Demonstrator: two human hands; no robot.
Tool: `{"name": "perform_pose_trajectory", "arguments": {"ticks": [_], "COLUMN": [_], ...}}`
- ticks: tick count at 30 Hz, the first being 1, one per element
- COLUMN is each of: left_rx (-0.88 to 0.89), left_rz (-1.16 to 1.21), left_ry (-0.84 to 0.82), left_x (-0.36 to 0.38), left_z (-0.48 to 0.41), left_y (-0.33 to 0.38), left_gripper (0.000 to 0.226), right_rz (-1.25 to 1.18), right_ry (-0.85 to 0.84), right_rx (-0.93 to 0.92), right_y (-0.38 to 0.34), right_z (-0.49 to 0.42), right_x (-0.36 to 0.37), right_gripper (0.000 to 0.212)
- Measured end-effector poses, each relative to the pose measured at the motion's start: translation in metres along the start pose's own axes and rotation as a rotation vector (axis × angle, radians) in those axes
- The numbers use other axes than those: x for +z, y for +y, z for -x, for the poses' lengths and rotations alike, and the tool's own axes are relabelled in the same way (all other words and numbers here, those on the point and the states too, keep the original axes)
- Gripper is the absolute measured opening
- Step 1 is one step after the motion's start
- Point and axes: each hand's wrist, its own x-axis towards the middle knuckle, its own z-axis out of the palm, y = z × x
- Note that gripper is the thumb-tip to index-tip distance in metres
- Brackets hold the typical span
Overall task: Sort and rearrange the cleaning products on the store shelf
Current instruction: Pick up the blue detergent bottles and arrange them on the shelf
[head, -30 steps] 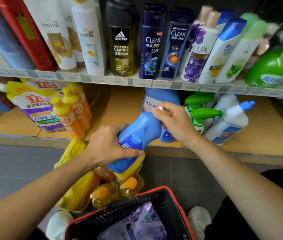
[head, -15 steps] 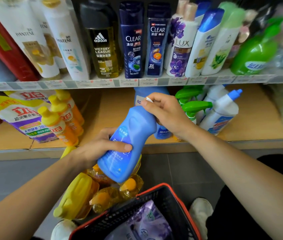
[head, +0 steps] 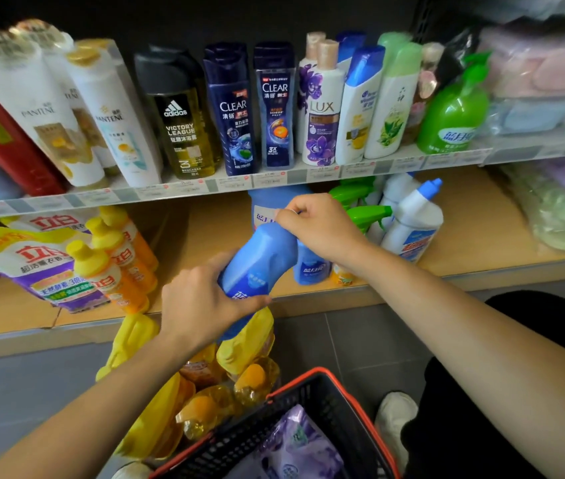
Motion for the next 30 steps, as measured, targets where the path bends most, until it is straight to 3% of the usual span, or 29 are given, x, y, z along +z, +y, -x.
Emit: {"name": "perform_pose_trajectory", "arguments": {"ticks": [4, 8, 11, 15, 20, 25, 30], "left_rx": [0.096, 0.11, 0.05, -0.072, -0.074, -0.035, 0.004], "left_rz": [-0.138, -0.108, -0.026, 0.244, 0.411, 0.319, 0.057], "left_ry": [0.126, 0.105, 0.034, -0.083, -0.128, -0.068, 0.134], "left_x": [-0.001, -0.001, -0.002, -0.003, -0.001, 0.002, 0.006], "left_z": [0.005, 0.006, 0.004, -0.002, -0.004, 0.0, 0.005], "left_y": [0.002, 0.003, 0.002, -0.003, -0.006, -0.006, -0.005], "left_gripper": [0.073, 0.075, 0.078, 0.075, 0.069, 0.074, 0.068], "right_rz": [-0.005, -0.016, -0.179, -0.414, -0.493, -0.559, -0.438], "right_ry": [0.031, 0.04, -0.031, -0.095, -0.082, -0.067, 0.151], "right_rx": [0.032, -0.028, -0.031, -0.054, -0.183, -0.157, -0.115], "right_y": [0.005, 0.005, 0.007, 0.009, 0.005, 0.003, 0.003], "right_z": [0.004, 0.009, 0.013, 0.017, 0.017, 0.015, 0.017], "right_x": [-0.002, -0.002, -0.004, -0.007, -0.014, -0.022, -0.013], "right_gripper": [0.032, 0.041, 0.04, 0.02, 0.017, 0.011, 0.011]}}
